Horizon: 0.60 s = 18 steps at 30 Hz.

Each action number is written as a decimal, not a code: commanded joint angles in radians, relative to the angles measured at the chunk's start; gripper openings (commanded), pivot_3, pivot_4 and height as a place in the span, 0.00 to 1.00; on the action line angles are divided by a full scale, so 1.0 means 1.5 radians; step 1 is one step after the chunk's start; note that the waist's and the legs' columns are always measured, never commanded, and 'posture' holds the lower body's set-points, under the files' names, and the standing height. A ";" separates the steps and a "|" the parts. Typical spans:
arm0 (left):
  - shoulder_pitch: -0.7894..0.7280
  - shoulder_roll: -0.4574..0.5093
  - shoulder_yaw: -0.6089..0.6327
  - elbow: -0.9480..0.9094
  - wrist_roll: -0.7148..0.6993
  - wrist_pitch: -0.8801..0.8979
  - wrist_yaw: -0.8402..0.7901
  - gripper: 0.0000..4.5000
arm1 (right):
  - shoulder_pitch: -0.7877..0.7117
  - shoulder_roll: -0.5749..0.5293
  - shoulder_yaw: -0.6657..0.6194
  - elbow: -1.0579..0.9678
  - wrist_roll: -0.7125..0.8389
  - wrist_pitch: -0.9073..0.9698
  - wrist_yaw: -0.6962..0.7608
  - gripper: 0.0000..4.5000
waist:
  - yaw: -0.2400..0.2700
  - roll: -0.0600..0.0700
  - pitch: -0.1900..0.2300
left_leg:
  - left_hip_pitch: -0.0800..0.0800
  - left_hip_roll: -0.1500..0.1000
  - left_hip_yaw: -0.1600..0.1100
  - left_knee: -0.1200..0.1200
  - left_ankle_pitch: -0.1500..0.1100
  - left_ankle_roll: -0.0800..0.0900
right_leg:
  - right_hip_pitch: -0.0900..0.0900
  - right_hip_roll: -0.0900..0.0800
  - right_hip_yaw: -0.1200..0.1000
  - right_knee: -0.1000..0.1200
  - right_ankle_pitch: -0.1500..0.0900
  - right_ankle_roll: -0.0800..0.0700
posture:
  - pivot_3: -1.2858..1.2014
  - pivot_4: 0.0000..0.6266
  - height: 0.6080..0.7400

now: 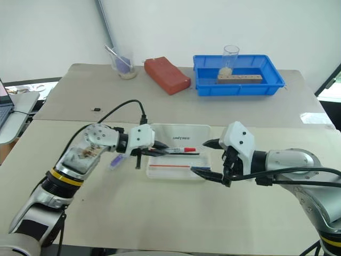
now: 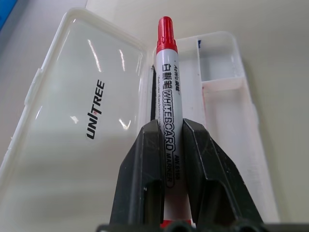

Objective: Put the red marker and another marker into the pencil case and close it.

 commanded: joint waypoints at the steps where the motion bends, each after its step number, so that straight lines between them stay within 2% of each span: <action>1: -0.012 -0.028 -0.005 0.002 0.011 -0.006 0.014 0.03 | -0.009 0.013 -0.013 -0.039 0.022 0.017 -0.037 1.00 | 0.001 0.000 0.000 | 0.000 0.000 0.000 0.000 0.000 0.000 | 0.000 0.000 0.000 0.000 0.000 0.000 | 0.52 0.24 1.00; 10: 0.007 -0.036 -0.033 0.023 0.061 -0.053 0.017 0.03 | -0.015 0.019 -0.006 -0.035 0.021 0.018 -0.065 1.00 | 0.001 0.000 0.000 | 0.000 0.000 0.000 0.000 0.000 0.000 | 0.000 0.000 0.000 0.000 0.000 0.000 | 0.52 0.24 1.00; 11: 0.006 -0.040 -0.031 0.026 0.061 -0.056 0.019 0.26 | -0.016 0.019 -0.005 -0.034 0.020 0.017 -0.065 1.00 | 0.001 0.000 0.000 | 0.000 0.000 0.000 0.000 0.000 0.000 | 0.000 0.000 0.000 0.000 0.000 0.000 | 0.52 0.24 1.00; 18: 0.007 -0.033 -0.001 -0.011 0.040 -0.032 0.015 0.96 | -0.019 0.019 0.010 -0.020 0.001 0.001 -0.053 1.00 | 0.000 0.000 0.000 | 0.000 0.000 0.000 0.000 0.000 0.000 | 0.000 0.000 0.000 0.000 0.000 0.000 | 0.52 0.24 1.00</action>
